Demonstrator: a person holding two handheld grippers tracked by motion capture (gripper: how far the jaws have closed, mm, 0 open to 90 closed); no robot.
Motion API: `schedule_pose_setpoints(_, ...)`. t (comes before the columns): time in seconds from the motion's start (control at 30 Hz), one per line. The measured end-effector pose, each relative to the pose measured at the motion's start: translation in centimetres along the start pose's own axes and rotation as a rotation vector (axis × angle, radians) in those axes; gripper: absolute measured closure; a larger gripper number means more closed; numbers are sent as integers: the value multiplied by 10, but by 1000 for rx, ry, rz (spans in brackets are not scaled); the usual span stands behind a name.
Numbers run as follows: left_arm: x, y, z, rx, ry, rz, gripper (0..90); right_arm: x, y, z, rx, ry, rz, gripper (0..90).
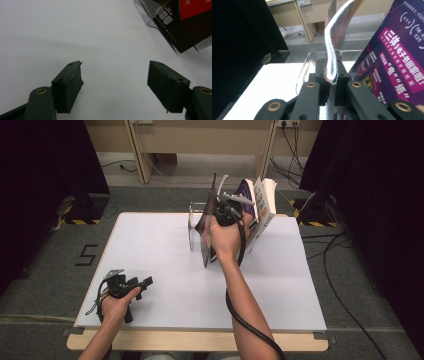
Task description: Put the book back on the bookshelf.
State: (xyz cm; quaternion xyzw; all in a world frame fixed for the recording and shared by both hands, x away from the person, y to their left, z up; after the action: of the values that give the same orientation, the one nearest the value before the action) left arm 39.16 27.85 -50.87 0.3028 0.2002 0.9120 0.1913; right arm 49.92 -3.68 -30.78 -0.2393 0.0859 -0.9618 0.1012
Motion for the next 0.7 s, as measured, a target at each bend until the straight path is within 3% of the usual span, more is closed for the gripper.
schedule_pose_setpoints(0.27, -1, 0, -1, -1, -1, -1, 266, 2, 8, -3, -45, 54, 27, 869)
schedule_pose_setpoints(0.5, -1, 0, 0, 0, 1, -1, 266, 3, 1, -10, -22, 138, 39, 870)
schedule_pose_setpoints(0.7, -1, -2, 1, 7, 5, 2, 266, 2, -9, -9, 25, 211, -5, 870)
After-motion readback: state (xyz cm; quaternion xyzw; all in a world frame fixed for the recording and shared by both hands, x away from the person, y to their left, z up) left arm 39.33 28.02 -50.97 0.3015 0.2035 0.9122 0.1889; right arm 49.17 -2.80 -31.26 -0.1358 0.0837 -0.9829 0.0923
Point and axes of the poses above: each handheld gripper's, and its own axes: x roughly backward along the jaws, z roughly out of its top, y roughly to its right, the point moved 2 cm from there along -x, roughly forward along the jaws, and after that the axes turned 5 degrees about -z, right-handed, at the moved point
